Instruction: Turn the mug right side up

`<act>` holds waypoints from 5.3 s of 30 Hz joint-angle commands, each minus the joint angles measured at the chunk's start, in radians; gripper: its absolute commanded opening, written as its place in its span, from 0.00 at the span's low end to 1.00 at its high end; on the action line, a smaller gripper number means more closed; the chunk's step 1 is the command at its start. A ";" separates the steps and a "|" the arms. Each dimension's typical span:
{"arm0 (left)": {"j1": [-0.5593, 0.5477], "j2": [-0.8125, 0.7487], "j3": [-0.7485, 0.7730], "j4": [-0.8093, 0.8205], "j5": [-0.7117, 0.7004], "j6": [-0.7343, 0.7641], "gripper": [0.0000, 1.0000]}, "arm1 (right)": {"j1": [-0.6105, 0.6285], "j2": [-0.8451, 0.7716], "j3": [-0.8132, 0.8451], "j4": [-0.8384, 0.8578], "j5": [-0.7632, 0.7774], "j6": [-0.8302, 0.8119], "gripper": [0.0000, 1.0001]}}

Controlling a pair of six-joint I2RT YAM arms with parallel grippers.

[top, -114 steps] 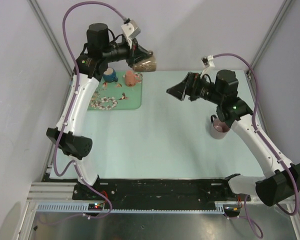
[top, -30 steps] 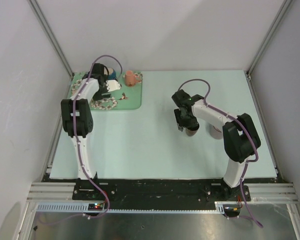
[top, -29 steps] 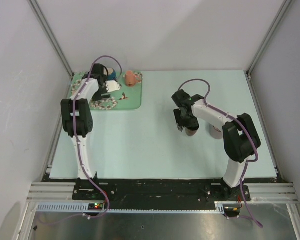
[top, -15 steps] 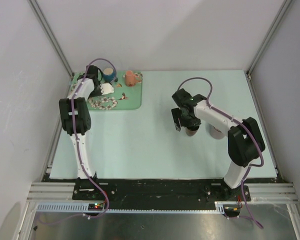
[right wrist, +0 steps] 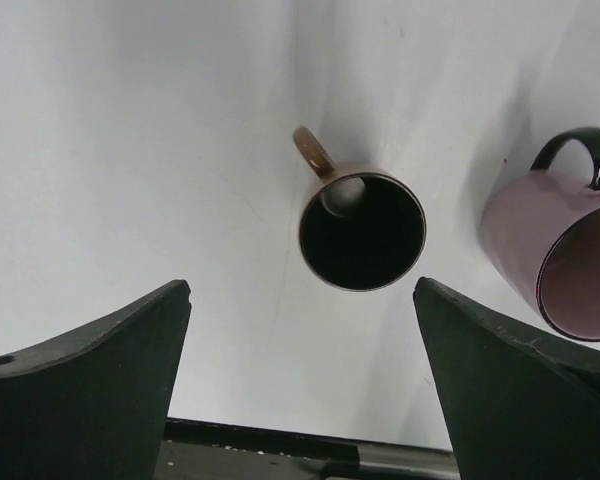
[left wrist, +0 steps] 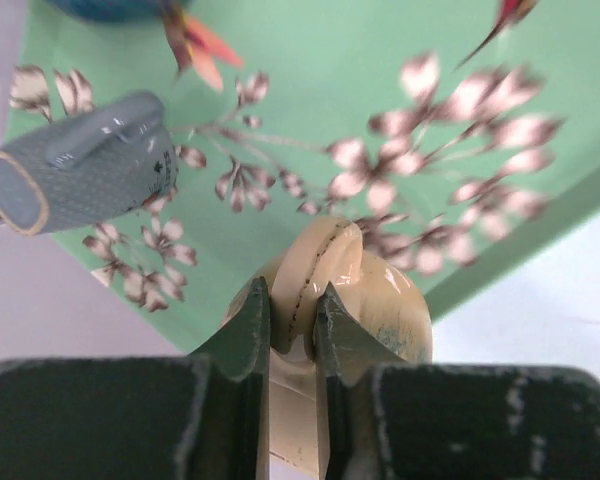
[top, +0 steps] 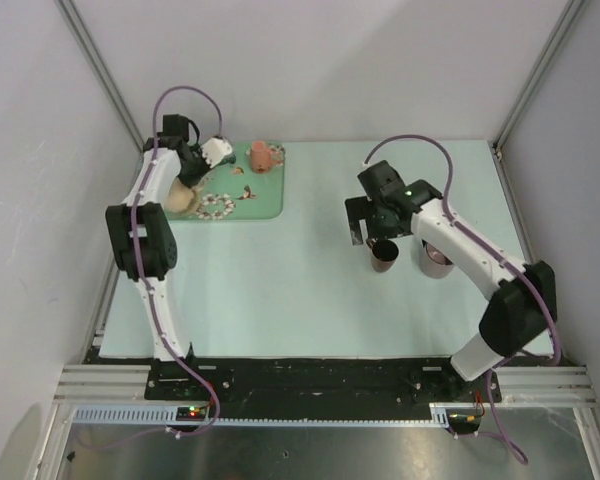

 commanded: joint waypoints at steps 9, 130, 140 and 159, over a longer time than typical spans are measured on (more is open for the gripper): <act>-0.214 -0.428 0.212 0.021 0.592 -0.740 0.00 | -0.018 -0.254 0.038 0.574 -0.629 0.169 0.99; 0.033 0.191 0.314 0.026 0.000 0.673 0.00 | 0.233 0.175 0.126 0.053 -0.210 -0.059 0.94; 0.003 -0.051 0.201 0.026 0.154 0.182 0.00 | 0.204 0.057 0.065 0.131 -0.267 -0.056 0.99; -0.268 -0.490 0.245 0.026 0.579 -0.791 0.00 | 0.030 -0.100 0.155 0.734 -0.741 0.245 0.99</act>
